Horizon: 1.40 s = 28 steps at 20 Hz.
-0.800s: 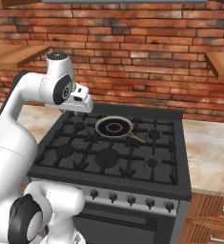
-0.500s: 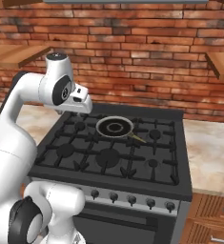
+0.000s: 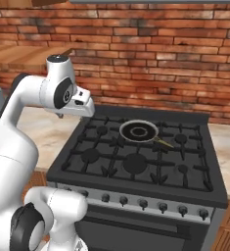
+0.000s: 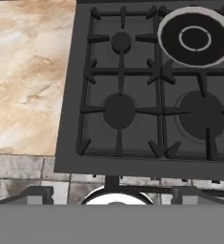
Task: Turn on the rear center burner of the stove.
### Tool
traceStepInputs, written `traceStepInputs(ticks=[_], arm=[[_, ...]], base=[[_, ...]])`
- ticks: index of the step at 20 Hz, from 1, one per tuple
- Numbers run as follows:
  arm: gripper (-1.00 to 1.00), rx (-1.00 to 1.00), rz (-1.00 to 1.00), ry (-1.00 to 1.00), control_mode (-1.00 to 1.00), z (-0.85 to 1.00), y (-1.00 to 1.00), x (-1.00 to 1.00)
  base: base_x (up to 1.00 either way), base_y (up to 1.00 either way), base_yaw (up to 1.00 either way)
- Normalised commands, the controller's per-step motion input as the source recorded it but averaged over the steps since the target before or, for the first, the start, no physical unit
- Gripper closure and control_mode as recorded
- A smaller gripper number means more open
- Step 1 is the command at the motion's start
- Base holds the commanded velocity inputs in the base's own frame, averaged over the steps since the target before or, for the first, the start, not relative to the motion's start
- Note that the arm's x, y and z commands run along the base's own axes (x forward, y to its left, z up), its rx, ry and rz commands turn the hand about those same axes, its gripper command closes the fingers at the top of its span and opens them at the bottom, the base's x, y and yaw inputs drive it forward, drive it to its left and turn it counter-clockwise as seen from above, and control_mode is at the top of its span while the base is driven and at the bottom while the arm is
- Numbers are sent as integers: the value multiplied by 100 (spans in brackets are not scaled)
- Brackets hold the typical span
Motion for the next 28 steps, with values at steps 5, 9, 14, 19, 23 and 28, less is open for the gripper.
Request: traceStepInputs(ticks=[5,9,14,19,23,28], arm=[[-100,0,0,0,100,0,0,0],[-100,0,0,0,100,0,0,0],[-100,0,0,0,100,0,0,0],[-100,0,0,0,-100,-1,-3,-16],[-100,0,-4,-1,-100,-5,-51,-46],[-100,6,-3,0,-100,-15,-100,-28]], base=[[-26,37,0],[-20,0,-1],[0,0,0],[-6,0,0],[0,0,0],[0,0,0]])
